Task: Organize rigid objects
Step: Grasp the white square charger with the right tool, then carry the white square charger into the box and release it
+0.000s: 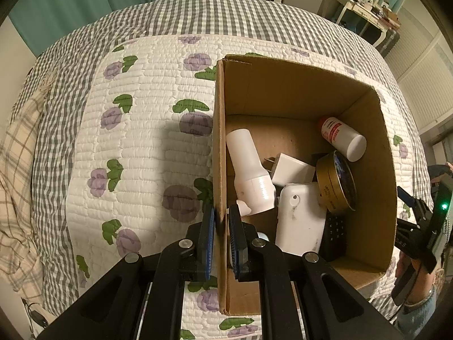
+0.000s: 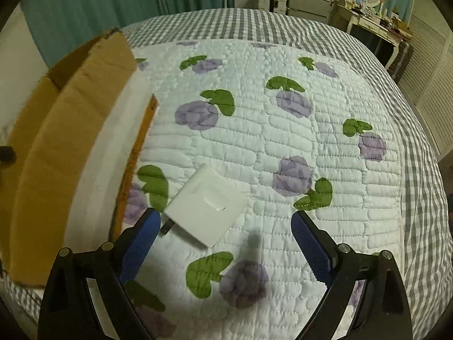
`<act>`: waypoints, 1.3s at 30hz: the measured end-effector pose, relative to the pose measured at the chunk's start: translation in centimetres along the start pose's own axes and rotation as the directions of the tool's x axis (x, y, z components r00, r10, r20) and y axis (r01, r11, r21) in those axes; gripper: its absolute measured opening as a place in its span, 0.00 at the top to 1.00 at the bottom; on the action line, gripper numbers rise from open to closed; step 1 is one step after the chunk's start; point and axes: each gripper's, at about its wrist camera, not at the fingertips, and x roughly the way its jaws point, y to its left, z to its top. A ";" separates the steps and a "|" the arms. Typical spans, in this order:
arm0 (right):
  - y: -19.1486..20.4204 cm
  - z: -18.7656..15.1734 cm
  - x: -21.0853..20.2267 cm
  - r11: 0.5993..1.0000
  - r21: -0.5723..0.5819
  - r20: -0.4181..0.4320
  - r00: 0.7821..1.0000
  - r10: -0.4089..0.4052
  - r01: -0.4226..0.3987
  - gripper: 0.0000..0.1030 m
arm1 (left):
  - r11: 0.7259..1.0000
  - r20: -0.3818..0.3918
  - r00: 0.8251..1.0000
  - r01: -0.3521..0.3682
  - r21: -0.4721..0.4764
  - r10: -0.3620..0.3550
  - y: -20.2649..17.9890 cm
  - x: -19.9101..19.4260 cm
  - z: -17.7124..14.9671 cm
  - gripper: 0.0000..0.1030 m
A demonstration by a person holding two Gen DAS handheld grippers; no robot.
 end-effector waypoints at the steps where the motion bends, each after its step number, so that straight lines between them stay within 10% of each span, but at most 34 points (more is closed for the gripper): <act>1: -0.1 0.2 0.3 1.000 0.009 -0.008 1.000 0.006 -0.006 0.09 | 1.000 0.000 1.000 -0.001 0.000 0.001 0.1 0.0 0.0 0.90; 14: 0.3 0.5 1.9 0.994 0.045 -0.079 0.991 0.107 -0.104 0.34 | 1.000 0.001 1.000 -0.002 -0.004 0.002 0.3 -0.1 0.0 0.90; 39: -0.1 2.1 -4.7 0.990 -0.111 -0.035 0.995 -0.093 0.089 0.45 | 1.000 -0.001 1.000 0.008 -0.029 -0.008 0.3 -0.1 0.0 0.90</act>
